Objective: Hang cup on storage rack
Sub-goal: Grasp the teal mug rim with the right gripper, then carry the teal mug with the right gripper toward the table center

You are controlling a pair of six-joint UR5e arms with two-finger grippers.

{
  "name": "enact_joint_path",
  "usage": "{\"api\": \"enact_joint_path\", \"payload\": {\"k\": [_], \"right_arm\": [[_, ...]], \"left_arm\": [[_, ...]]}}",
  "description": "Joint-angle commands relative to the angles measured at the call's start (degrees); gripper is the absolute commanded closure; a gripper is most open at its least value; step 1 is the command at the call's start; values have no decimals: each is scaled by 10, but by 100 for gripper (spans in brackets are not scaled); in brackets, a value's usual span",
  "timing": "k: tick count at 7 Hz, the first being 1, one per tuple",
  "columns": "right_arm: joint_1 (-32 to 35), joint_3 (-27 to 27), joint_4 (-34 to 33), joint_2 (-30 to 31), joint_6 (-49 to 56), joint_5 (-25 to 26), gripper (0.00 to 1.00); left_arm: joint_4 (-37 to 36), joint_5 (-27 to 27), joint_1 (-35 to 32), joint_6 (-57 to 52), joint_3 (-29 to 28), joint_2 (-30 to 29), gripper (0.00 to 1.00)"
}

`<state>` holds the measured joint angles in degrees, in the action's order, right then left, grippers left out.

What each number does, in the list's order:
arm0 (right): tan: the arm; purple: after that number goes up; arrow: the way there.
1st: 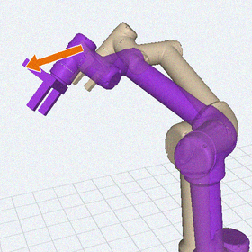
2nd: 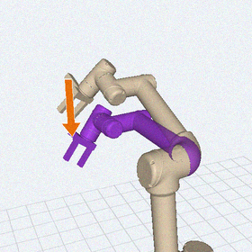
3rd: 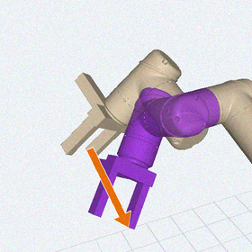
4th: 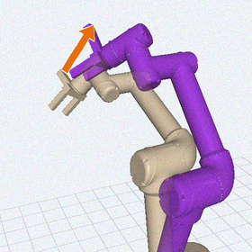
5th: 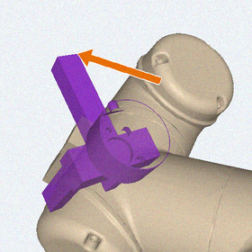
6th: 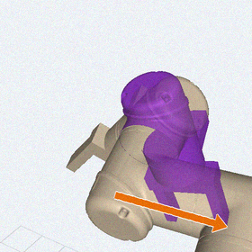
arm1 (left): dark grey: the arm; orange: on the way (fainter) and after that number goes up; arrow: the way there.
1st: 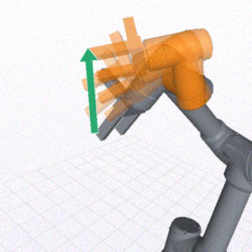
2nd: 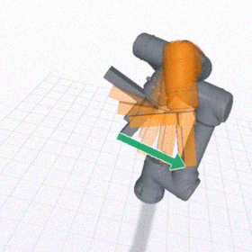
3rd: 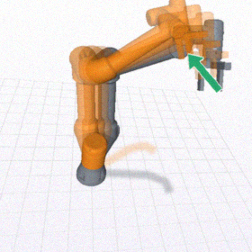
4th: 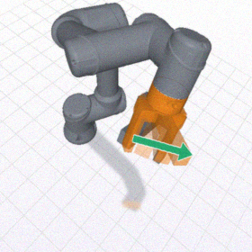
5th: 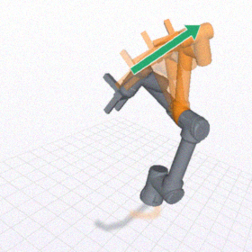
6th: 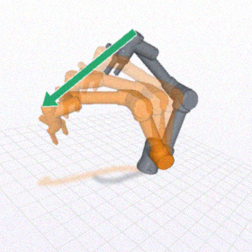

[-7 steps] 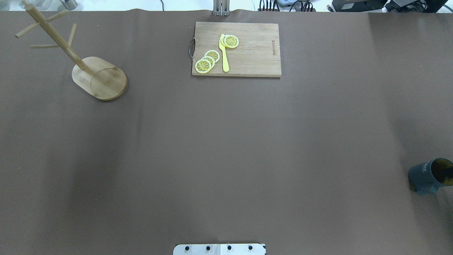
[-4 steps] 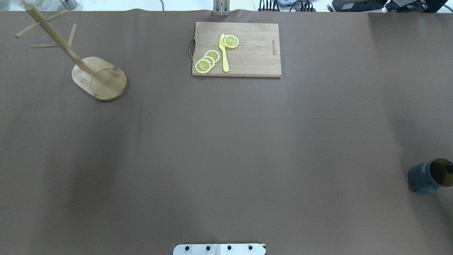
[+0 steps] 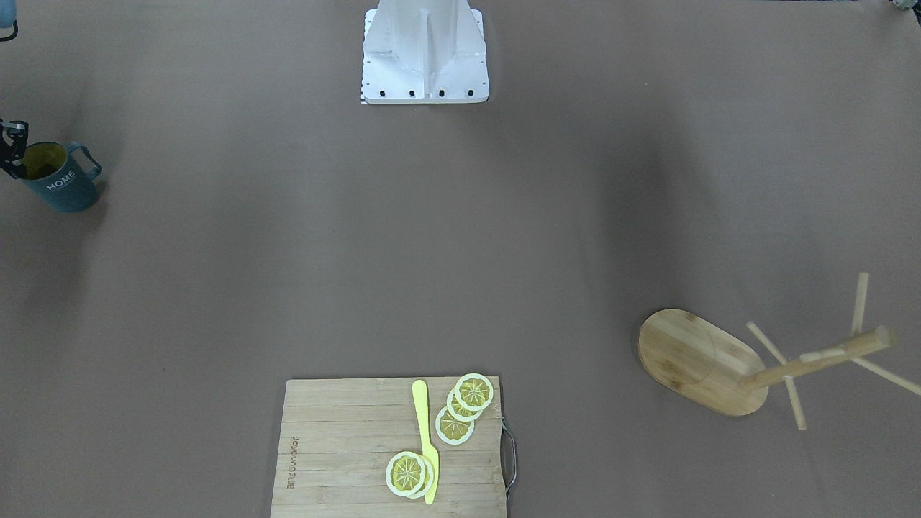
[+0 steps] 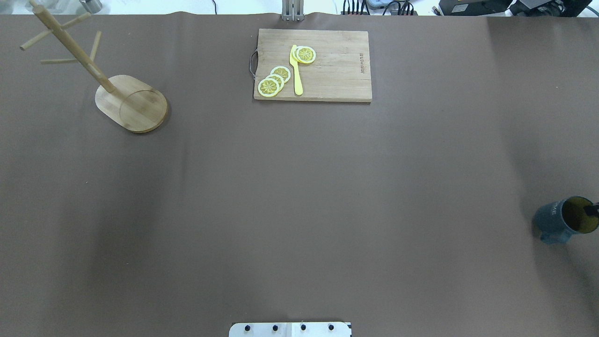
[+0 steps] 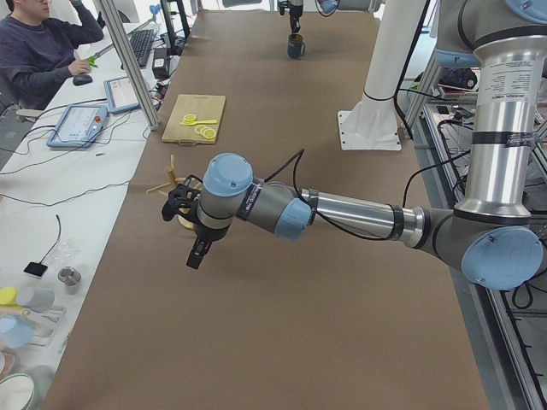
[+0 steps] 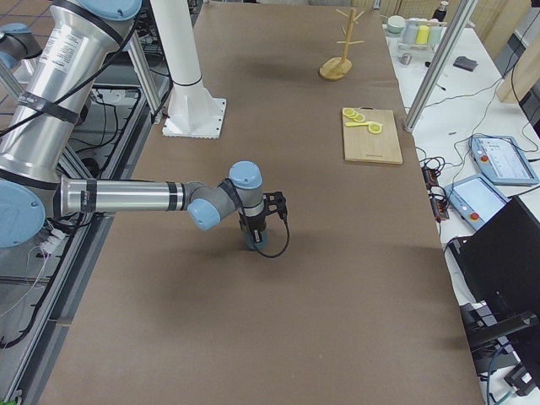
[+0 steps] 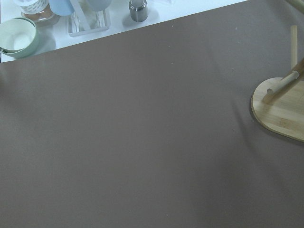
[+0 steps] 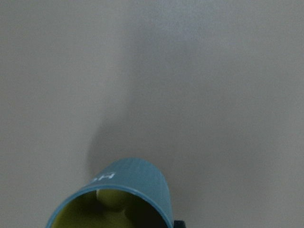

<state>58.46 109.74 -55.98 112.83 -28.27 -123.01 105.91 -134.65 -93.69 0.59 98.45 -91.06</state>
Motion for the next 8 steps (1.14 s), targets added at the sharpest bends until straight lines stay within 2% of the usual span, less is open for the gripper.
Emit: {"api": "enact_joint_path", "payload": {"k": [1,2,4,6,8], "right_arm": [[18,-1,-4,-53,-121,-14,100],[17,-5,-20,-107,-221,-15,100],[12,1,-173,-247,-348,-6,100],[-41,1,-262,-346,-485,44,100],[-122,1,-349,-448,-626,97,100]], "left_arm": [[0,0,0,0,-1,0,1],[0,0,0,0,-3,0,1],[0,0,0,0,-5,1,1],[0,0,0,0,-5,4,1],[-1,-1,0,0,-5,4,1]]}}
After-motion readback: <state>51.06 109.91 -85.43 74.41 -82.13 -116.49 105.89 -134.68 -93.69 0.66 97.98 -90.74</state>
